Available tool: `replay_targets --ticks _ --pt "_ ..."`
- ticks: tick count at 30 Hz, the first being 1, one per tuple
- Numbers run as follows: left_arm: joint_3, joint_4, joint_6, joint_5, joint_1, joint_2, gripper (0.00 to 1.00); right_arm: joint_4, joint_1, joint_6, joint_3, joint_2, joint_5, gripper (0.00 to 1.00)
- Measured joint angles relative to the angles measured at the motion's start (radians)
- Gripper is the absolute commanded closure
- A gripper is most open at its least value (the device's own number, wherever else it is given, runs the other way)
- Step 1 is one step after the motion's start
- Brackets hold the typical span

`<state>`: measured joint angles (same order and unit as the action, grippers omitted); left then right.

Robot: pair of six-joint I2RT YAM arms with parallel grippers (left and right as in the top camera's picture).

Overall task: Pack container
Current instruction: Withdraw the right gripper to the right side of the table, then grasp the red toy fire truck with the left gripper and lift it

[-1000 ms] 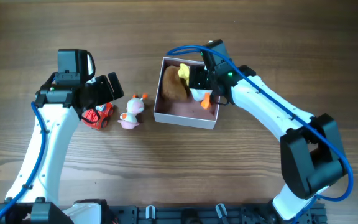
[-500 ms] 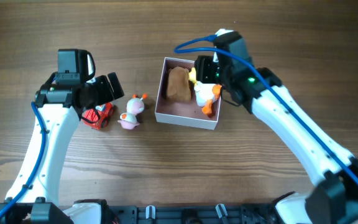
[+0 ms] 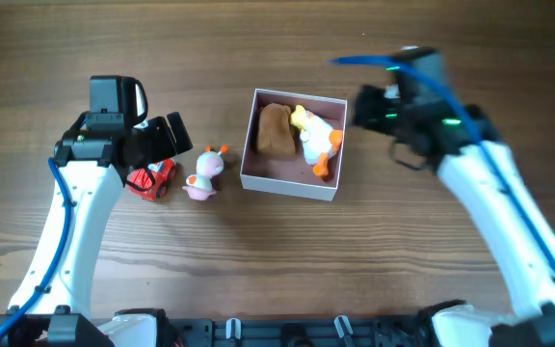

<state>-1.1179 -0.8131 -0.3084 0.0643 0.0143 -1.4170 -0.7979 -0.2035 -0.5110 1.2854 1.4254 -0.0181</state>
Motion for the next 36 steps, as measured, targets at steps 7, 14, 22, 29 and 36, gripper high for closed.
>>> replay_targets --ticks 7,14,22,29,36 --pt "0.000 -0.003 -0.014 0.025 0.000 0.000 0.00 -0.193 0.275 -0.033 0.002 -0.112 0.055 0.00" --pt "0.000 -0.041 -0.038 0.123 0.000 0.000 0.00 -0.227 0.380 -0.058 0.002 -0.107 0.064 0.00" --pt "0.000 -0.051 -0.038 0.138 0.000 0.000 0.00 -0.226 0.380 -0.065 0.002 -0.107 0.070 0.00" --pt "-0.001 -0.113 0.097 -0.010 0.000 0.000 0.08 -0.226 0.380 -0.065 0.002 -0.107 0.071 0.00" --pt "-0.001 -0.174 0.407 -0.049 0.000 0.000 0.19 -0.226 0.380 -0.065 0.002 -0.107 0.070 0.00"
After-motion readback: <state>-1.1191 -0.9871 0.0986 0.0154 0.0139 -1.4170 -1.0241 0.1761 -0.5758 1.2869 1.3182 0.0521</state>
